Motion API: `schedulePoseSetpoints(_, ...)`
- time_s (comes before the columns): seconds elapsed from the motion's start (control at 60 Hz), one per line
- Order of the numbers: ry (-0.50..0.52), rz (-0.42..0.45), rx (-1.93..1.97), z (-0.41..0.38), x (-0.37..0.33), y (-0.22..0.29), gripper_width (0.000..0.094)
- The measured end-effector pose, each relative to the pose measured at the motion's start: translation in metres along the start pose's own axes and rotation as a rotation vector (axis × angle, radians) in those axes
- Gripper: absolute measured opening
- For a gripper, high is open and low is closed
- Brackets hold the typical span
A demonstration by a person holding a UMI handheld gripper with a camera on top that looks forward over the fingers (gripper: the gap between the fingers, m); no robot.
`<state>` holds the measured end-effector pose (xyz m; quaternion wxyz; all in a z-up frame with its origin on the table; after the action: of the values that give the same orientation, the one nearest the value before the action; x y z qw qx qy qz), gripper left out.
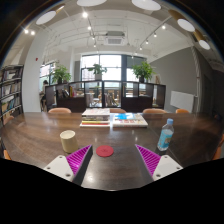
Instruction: Pour water
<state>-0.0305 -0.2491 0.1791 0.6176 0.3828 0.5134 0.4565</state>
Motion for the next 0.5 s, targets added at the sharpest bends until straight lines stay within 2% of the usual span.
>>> schedulePoseSetpoints(0.133,0.017,-0.005,0.011,0.009,0.002,-0.014,0.0856)
schedulePoseSetpoints(0.267,0.017,0.021,0.005,0.061,0.033,-0.059,0.0859)
schedulePoseSetpoints(0.5,-0.094,0.016,0.046,0.166,0.060,-0.092,0.0853)
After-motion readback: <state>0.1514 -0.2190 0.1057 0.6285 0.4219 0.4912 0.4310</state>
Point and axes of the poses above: the point between the fingertips, and its own axes, seen from behind it with the camera up: z to the right, y up, x forward, the way the camera looks, the point moved 5 cm from there along -x, backward, against the way the camera looks, and after that the axes turned 10 degrees about -x, right-handed, at the moved point
